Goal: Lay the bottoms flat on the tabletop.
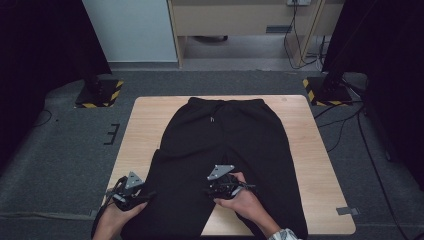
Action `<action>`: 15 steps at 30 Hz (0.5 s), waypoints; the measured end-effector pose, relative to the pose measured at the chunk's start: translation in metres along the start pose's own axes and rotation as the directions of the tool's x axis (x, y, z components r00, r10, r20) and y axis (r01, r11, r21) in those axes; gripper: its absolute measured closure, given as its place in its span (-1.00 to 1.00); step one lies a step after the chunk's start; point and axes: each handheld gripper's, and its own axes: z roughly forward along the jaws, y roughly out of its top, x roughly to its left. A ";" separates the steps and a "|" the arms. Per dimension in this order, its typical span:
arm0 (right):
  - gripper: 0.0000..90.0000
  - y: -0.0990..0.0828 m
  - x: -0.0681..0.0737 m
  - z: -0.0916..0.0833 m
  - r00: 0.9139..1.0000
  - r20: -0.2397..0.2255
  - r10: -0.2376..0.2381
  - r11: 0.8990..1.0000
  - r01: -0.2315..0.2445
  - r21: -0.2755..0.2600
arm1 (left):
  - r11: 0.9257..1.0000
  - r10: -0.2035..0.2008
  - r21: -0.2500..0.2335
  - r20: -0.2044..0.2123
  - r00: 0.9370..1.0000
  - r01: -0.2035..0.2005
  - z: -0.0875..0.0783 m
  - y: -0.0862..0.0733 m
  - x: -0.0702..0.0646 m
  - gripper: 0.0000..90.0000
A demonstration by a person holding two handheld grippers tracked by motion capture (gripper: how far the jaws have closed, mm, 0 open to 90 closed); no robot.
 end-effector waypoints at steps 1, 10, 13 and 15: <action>0.09 -0.002 0.000 -0.001 1.000 0.004 -0.010 1.000 0.010 -0.004 | 1.000 0.003 0.003 0.007 1.000 -0.003 -0.001 -0.001 -0.003 -0.07; -0.22 -0.009 -0.003 -0.019 0.999 0.035 0.008 0.999 -0.007 -0.044 | 0.997 0.072 -0.026 -0.027 0.997 -0.072 -0.006 0.008 -0.018 -0.31; -0.49 -0.010 -0.012 -0.040 0.996 0.075 0.038 0.993 -0.029 -0.119 | 0.995 0.057 -0.076 -0.040 0.998 -0.060 -0.007 0.018 -0.009 -0.43; -0.62 -0.013 -0.023 -0.057 0.990 0.120 0.069 0.986 -0.049 -0.161 | 0.995 0.036 -0.093 -0.049 0.998 -0.040 -0.005 0.023 -0.001 -0.54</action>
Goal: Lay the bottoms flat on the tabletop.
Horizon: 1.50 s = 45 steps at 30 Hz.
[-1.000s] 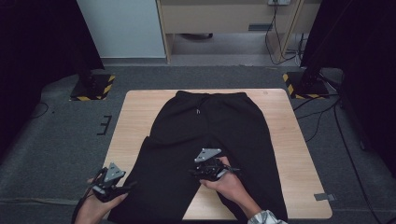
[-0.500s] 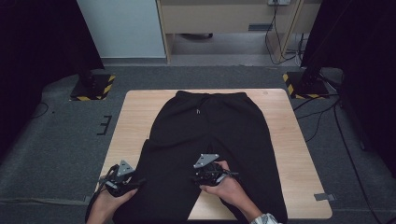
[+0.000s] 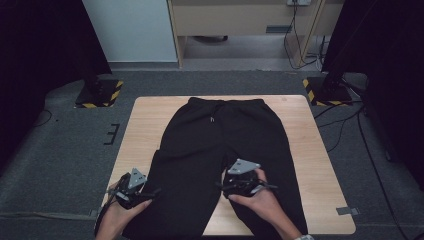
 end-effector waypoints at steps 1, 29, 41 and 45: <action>-0.68 -0.001 -0.009 -0.008 0.999 0.029 0.013 1.000 -0.013 -0.016 | 1.000 -0.015 -0.007 -0.010 1.000 0.015 0.001 0.003 0.005 -0.58; -0.41 -0.086 -0.091 -0.051 0.954 0.233 0.186 0.972 -0.213 0.097 | 0.997 -0.071 0.017 0.012 0.997 0.071 0.055 0.013 -0.003 -0.71; 0.10 -0.048 -0.063 -0.044 0.979 0.169 0.111 0.992 -0.120 0.048 | 1.000 -0.016 0.004 0.028 0.999 0.016 0.040 0.013 -0.033 -0.66; 0.46 -0.020 -0.042 -0.023 0.992 0.112 0.058 0.997 -0.064 0.049 | 0.999 0.019 0.025 0.046 0.999 -0.020 0.044 0.012 -0.041 -0.66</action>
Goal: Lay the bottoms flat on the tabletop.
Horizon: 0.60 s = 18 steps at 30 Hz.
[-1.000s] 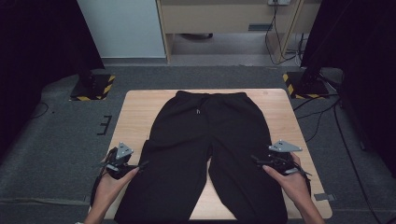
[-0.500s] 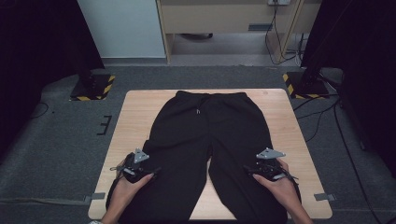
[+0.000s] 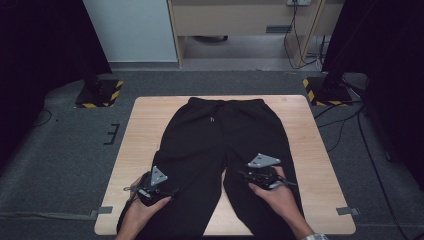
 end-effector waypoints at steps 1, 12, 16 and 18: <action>0.53 0.006 0.006 0.006 1.000 -0.008 -0.008 1.000 0.008 -0.004 | 1.000 -0.006 -0.009 0.003 1.000 0.006 0.000 -0.001 0.000 -0.67; 0.63 0.026 0.028 0.056 0.998 -0.006 -0.061 0.993 0.061 0.101 | 0.998 -0.053 -0.016 0.044 0.998 0.054 0.001 -0.005 0.005 -0.67; 0.59 0.020 0.016 0.059 1.000 0.023 -0.018 0.992 0.015 0.126 | 0.998 -0.054 -0.014 0.044 0.998 0.055 0.001 -0.005 0.005 -0.67; 0.43 0.018 0.014 0.060 0.999 0.040 0.004 0.992 -0.009 0.126 | 0.998 -0.053 -0.012 0.045 0.998 0.054 0.001 -0.005 0.003 -0.67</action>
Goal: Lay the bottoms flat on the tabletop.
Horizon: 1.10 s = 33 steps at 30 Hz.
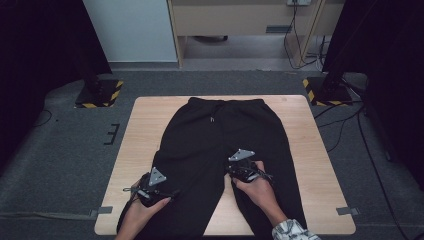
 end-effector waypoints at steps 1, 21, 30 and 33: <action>0.34 0.001 0.000 0.001 1.000 0.004 0.009 1.000 -0.009 -0.010 | 1.000 0.000 0.001 0.001 1.000 0.000 0.000 0.000 -0.001 -0.67; 0.87 0.020 -0.005 -0.014 0.988 -0.086 0.128 0.985 -0.137 -0.103 | 1.000 0.008 0.004 0.006 1.000 -0.008 0.000 0.000 -0.003 -0.70; 0.91 -0.006 -0.043 -0.011 0.978 0.001 0.209 0.977 -0.209 -0.040 | 1.000 0.005 -0.004 0.011 1.000 -0.005 0.000 -0.001 -0.003 -0.71; 0.91 -0.015 -0.041 -0.005 0.982 0.013 0.189 0.982 -0.189 -0.019 | 1.000 0.008 -0.005 0.011 1.000 -0.008 0.001 -0.001 -0.003 -0.72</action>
